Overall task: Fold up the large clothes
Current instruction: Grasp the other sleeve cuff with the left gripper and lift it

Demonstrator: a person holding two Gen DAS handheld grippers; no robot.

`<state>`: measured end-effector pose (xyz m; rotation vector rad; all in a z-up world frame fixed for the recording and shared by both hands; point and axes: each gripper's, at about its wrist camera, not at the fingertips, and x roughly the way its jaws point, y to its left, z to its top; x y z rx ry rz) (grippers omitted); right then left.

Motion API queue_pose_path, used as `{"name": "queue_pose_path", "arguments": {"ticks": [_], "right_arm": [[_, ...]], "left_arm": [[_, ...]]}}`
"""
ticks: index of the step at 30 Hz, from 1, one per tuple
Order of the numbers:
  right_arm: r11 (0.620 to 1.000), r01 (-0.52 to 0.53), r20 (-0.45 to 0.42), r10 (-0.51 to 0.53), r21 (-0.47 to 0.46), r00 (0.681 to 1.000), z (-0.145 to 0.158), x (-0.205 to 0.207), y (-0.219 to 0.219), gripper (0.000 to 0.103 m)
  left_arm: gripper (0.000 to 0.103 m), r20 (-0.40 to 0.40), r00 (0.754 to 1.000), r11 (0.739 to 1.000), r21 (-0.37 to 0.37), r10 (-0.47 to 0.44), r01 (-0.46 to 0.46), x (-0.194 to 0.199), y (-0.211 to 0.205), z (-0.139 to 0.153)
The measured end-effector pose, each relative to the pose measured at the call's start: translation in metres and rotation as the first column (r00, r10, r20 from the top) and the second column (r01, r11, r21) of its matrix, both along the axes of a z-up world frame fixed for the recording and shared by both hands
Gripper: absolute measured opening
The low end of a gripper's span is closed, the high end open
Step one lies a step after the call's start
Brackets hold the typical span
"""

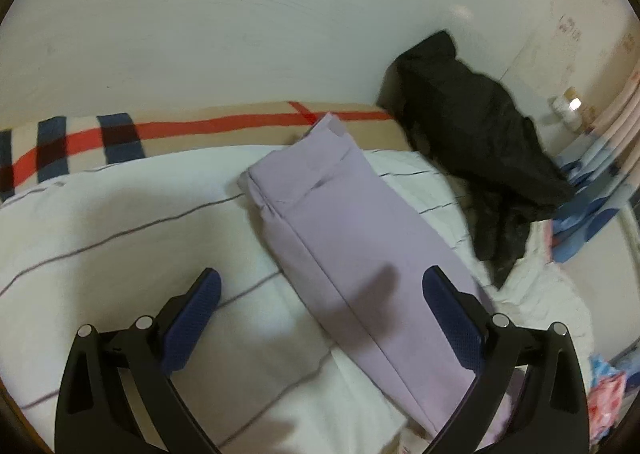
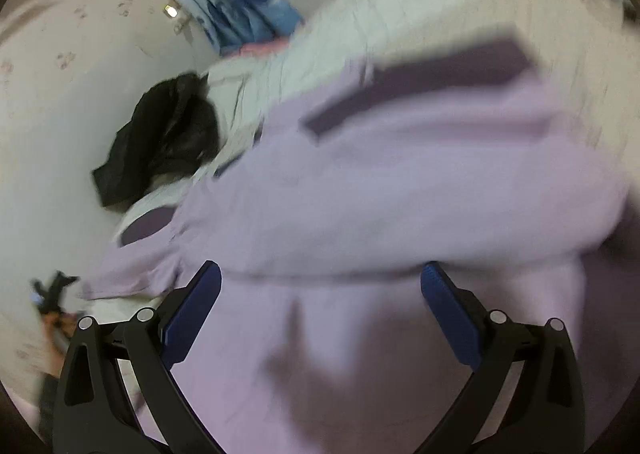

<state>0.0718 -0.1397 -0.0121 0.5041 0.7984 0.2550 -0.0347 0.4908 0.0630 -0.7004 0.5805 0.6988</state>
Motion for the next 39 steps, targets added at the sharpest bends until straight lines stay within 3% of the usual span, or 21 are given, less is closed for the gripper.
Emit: {"name": "queue_pose_path", "arguments": {"ticks": [4,5,6,7,8,11,15,19,22,26,32,33,35,36,39], "right_arm": [[0.986,0.053,0.116,-0.035,-0.159,0.993,0.019,0.015,-0.008,0.097],[0.979,0.069,0.122,-0.047,-0.190,0.991,0.017,0.023,-0.011,0.097],[0.976,0.084,0.113,-0.062,-0.203,0.992,0.012,0.031,-0.016,0.097],[0.975,0.090,0.098,-0.071,-0.203,0.993,0.005,0.037,-0.020,0.097],[0.976,0.097,0.063,-0.086,-0.194,0.994,-0.005,0.044,-0.027,0.097],[0.994,0.097,-0.102,-0.101,-0.045,0.990,-0.048,0.061,-0.054,0.096],[0.993,0.081,-0.103,-0.090,-0.089,0.991,-0.040,0.059,-0.050,0.096],[0.991,0.077,-0.111,-0.089,-0.108,0.990,-0.036,0.057,-0.041,0.096],[0.996,0.076,-0.119,-0.080,-0.042,0.990,-0.033,0.052,-0.045,0.096],[0.988,0.099,-0.138,-0.083,0.114,0.987,-0.032,0.047,-0.057,0.096],[0.955,0.096,-0.146,-0.056,0.282,0.988,-0.025,0.044,-0.068,0.096],[0.943,0.091,-0.143,-0.047,0.321,0.989,-0.023,0.043,-0.070,0.096],[0.923,0.086,-0.142,-0.035,0.376,0.989,-0.020,0.043,-0.073,0.096],[0.910,0.083,-0.141,-0.028,0.405,0.990,-0.020,0.043,-0.075,0.096],[0.876,0.086,-0.132,-0.026,0.475,0.991,-0.016,0.042,-0.086,0.096]], "left_arm": [[0.097,0.023,0.998,0.998,-0.026,0.059,-0.058,0.003,0.012,-0.004],[0.091,0.032,0.998,0.998,-0.034,0.055,-0.054,0.006,0.013,-0.004],[0.084,0.046,0.998,0.998,-0.050,0.044,-0.042,0.008,0.015,-0.003],[0.067,0.046,0.998,0.997,-0.076,0.032,-0.028,0.010,0.017,-0.003],[0.057,0.040,0.998,0.995,-0.092,0.040,-0.036,0.010,0.018,-0.003],[0.033,0.078,0.996,0.993,-0.112,0.037,-0.028,0.010,0.018,-0.002],[0.024,0.165,0.986,0.992,-0.129,0.018,0.004,0.004,0.012,0.010],[0.021,0.274,0.959,0.991,-0.087,-0.071,0.098,0.004,-0.016,0.047],[0.020,0.330,0.929,0.982,-0.037,-0.165,0.187,0.010,-0.046,0.081],[0.018,0.391,0.872,0.952,0.044,-0.294,0.302,0.019,-0.095,0.129],[0.017,0.457,0.746,0.868,0.141,-0.484,0.476,0.036,-0.184,0.188],[0.017,0.464,0.711,0.840,0.164,-0.529,0.518,0.041,-0.209,0.197],[0.017,0.469,0.668,0.803,0.184,-0.578,0.567,0.048,-0.237,0.205],[0.017,0.473,0.628,0.769,0.195,-0.618,0.609,0.053,-0.262,0.210],[0.017,0.460,0.546,0.684,0.213,-0.701,0.698,0.070,-0.318,0.210]]}}
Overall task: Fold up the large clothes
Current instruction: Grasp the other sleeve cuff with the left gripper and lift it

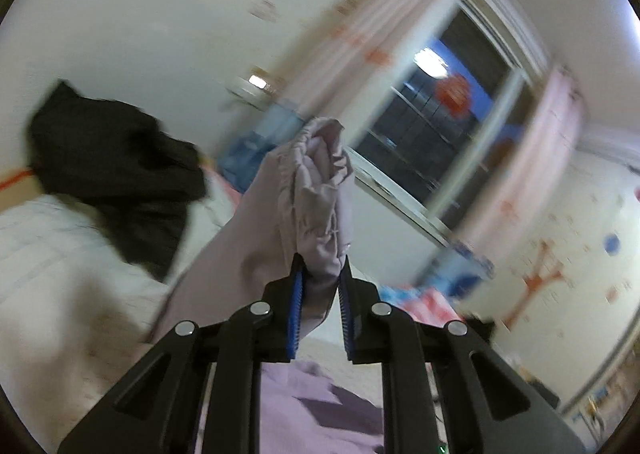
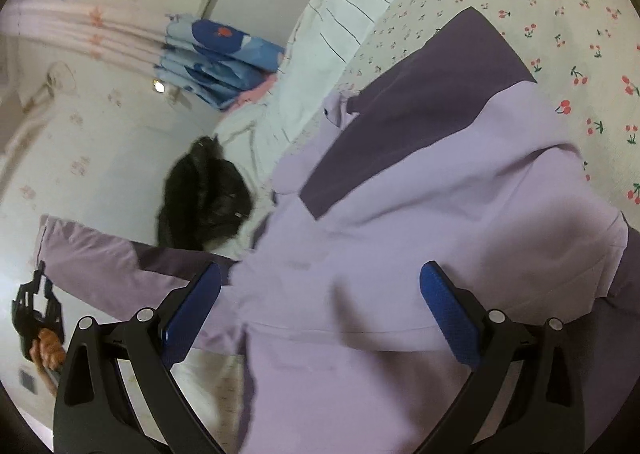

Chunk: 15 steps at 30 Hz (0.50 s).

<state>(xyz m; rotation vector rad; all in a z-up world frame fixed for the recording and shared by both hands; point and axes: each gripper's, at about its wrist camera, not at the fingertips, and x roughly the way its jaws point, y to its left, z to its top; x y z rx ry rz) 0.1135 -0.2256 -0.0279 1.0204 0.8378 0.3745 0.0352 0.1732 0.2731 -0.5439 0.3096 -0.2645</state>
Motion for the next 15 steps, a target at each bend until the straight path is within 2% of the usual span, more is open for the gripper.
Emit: {"name": "queue_pose_path", "arguments": {"ticks": [6,10,15], "right_arm": [[0.994,0.028,0.045,-0.033,0.107,0.998,0.016,-0.004,-0.026,0.096],[0.983,0.053,0.039,-0.060,0.178,0.997,0.016,-0.006,-0.041,0.096],[0.953,0.080,0.011,-0.087,0.292,0.996,0.004,-0.009,-0.063,0.096]], "left_arm": [[0.017,-0.027,0.980,0.980,0.023,-0.199,0.199,0.030,-0.105,-0.018],[0.017,-0.084,0.948,0.952,0.000,-0.306,0.307,0.053,-0.168,-0.057],[0.017,-0.187,0.895,0.910,0.011,-0.405,0.414,0.073,-0.244,-0.126]]}}
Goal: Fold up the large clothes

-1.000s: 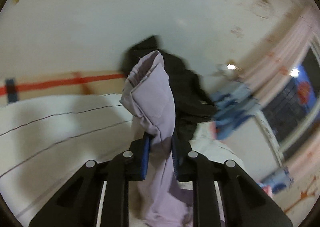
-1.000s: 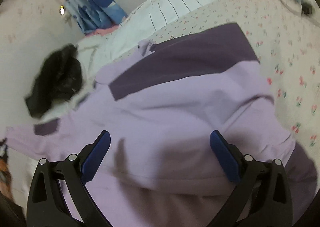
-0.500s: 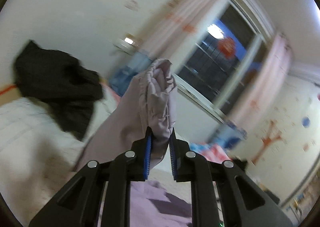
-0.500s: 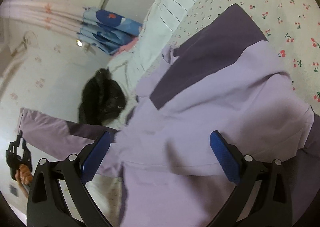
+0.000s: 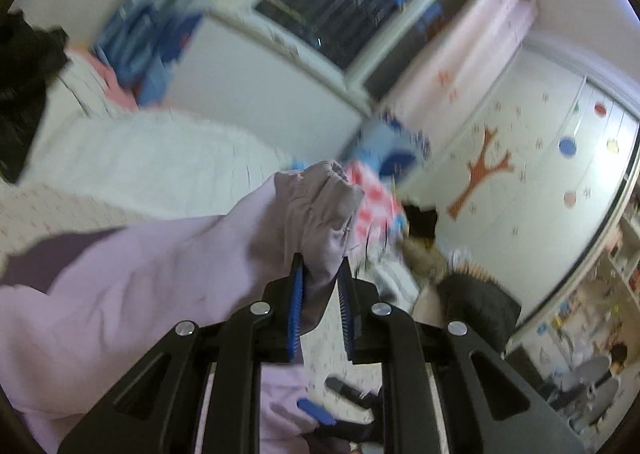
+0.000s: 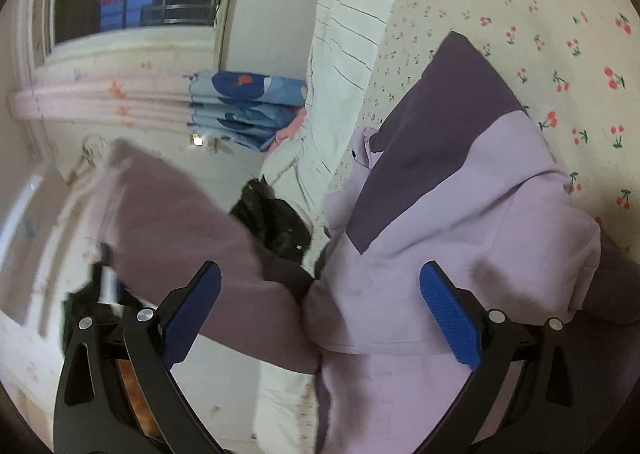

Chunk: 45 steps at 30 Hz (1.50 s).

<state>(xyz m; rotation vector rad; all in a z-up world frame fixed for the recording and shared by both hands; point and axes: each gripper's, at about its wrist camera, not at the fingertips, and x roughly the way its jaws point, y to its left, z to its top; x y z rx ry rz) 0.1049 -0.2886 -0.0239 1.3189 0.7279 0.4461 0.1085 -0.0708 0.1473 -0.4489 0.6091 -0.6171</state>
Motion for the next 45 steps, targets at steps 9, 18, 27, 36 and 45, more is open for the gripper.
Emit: {"name": "queue_pose_path", "arguments": {"ticks": [9,18,27,36,45], "right_arm": [[0.988,0.078,-0.076,-0.069,0.132,0.995,-0.031,-0.002,-0.028,0.096],[0.988,0.079,-0.090,-0.067,0.134,0.994,-0.042,0.002,-0.022,0.096],[0.996,0.037,-0.081,-0.030,0.079,0.996,-0.046,0.012,-0.009,0.096],[0.997,-0.027,-0.068,0.022,-0.077,0.997,-0.046,0.025,0.015,0.096],[0.956,-0.055,-0.022,0.050,-0.289,0.998,-0.034,0.026,0.044,0.034]], "left_arm": [[0.017,-0.125,0.990,0.974,0.204,-0.070,0.095,0.025,-0.076,-0.134],[0.022,-0.114,0.985,0.937,0.312,-0.127,0.157,0.003,-0.091,-0.177],[0.068,-0.117,0.962,0.893,0.357,-0.247,0.273,-0.030,-0.080,-0.180],[0.083,0.003,0.976,0.833,0.523,-0.217,0.183,-0.075,-0.040,-0.157],[0.093,0.234,0.972,0.738,0.653,0.017,-0.170,-0.094,0.005,-0.134]]}}
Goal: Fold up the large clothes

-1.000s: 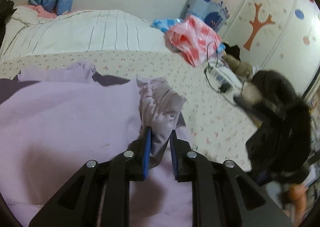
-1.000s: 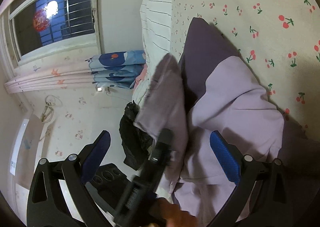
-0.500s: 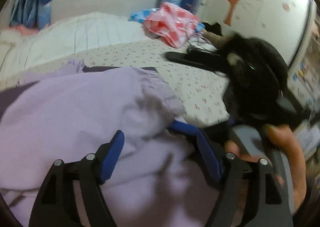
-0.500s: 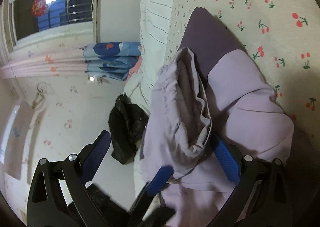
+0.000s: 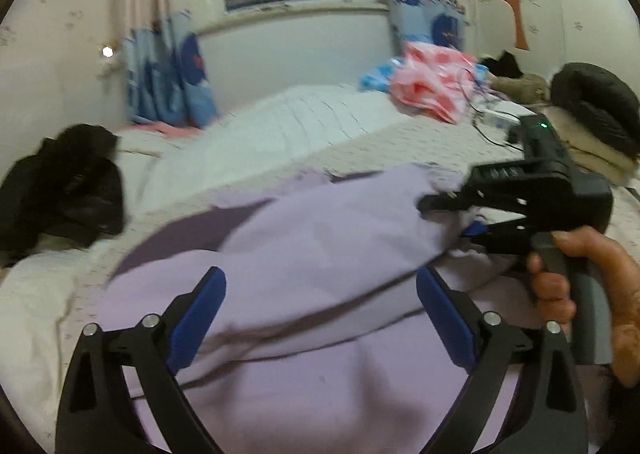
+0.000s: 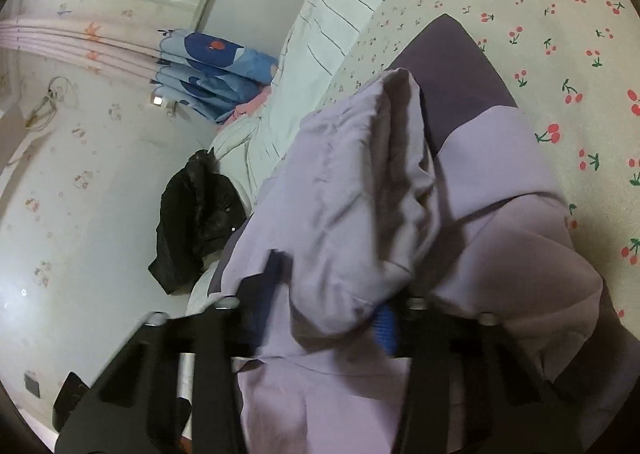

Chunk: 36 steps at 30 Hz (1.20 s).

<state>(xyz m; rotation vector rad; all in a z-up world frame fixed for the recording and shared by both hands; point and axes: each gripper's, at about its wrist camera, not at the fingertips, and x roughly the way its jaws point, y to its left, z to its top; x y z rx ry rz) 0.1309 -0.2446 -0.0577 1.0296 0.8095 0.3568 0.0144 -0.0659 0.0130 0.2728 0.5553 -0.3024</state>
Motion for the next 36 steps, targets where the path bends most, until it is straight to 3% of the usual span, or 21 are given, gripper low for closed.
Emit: {"name": "queue_pose_path", "arguments": {"ticks": [7,11,13,16,18,21,24,25,27,28,30,32,34,36], "right_arm": [[0.993,0.030,0.086,-0.019,-0.118,0.996,0.025,-0.013,0.007,0.023],[0.953,0.104,0.317,-0.009,-0.285,0.948,0.081,-0.038,0.023,0.019],[0.929,0.172,0.446,-0.009,-0.327,0.895,0.113,-0.057,0.026,0.018],[0.911,0.234,0.505,-0.033,-0.340,0.862,0.128,-0.068,0.019,0.018],[0.914,0.228,0.437,-0.063,-0.336,0.897,0.114,-0.057,0.008,0.018],[0.954,0.176,0.222,-0.122,-0.242,0.967,0.058,-0.030,-0.009,0.018],[0.982,0.164,0.017,-0.163,-0.095,0.986,-0.006,-0.015,-0.026,0.018],[0.984,0.172,-0.014,-0.173,-0.044,0.985,-0.018,-0.015,-0.031,0.017],[0.982,0.183,0.008,-0.183,-0.055,0.983,-0.010,-0.019,-0.032,0.017],[0.976,0.186,0.073,-0.179,-0.112,0.981,0.010,-0.024,-0.027,0.017],[0.951,0.219,0.202,-0.175,-0.218,0.964,0.048,-0.036,-0.015,0.017],[0.930,0.255,0.268,-0.183,-0.265,0.946,0.068,-0.047,-0.013,0.017],[0.921,0.281,0.268,-0.208,-0.271,0.941,0.066,-0.051,-0.017,0.017],[0.936,0.270,0.166,-0.236,-0.227,0.958,0.035,-0.041,-0.028,0.017]], "left_arm": [[0.093,0.037,0.999,0.999,0.034,0.029,-0.031,-0.006,0.012,0.001],[0.093,0.078,0.995,0.997,0.035,0.060,-0.063,-0.005,0.030,0.015],[0.093,0.101,0.989,0.994,-0.031,0.111,-0.109,-0.001,0.053,0.033],[0.096,0.093,0.972,0.961,-0.201,0.214,-0.193,0.010,0.101,0.060],[0.096,0.043,0.952,0.911,-0.308,0.302,-0.275,0.027,0.137,0.069],[0.096,-0.049,0.934,0.867,-0.359,0.354,-0.347,0.054,0.164,0.056],[0.096,-0.205,0.896,0.850,-0.290,0.393,-0.439,0.090,0.173,0.010],[0.096,-0.262,0.877,0.850,-0.251,0.402,-0.464,0.099,0.174,-0.009],[0.096,-0.321,0.853,0.848,-0.207,0.412,-0.487,0.103,0.174,-0.034],[0.096,-0.321,0.850,0.847,-0.200,0.418,-0.492,0.100,0.175,-0.037],[0.096,-0.293,0.862,0.850,-0.217,0.413,-0.481,0.095,0.176,-0.024],[0.096,-0.207,0.878,0.837,-0.271,0.431,-0.475,0.090,0.180,0.003],[0.096,-0.179,0.884,0.831,-0.300,0.433,-0.468,0.090,0.182,0.015],[0.096,-0.203,0.875,0.829,-0.283,0.439,-0.482,0.100,0.182,0.010]]}}
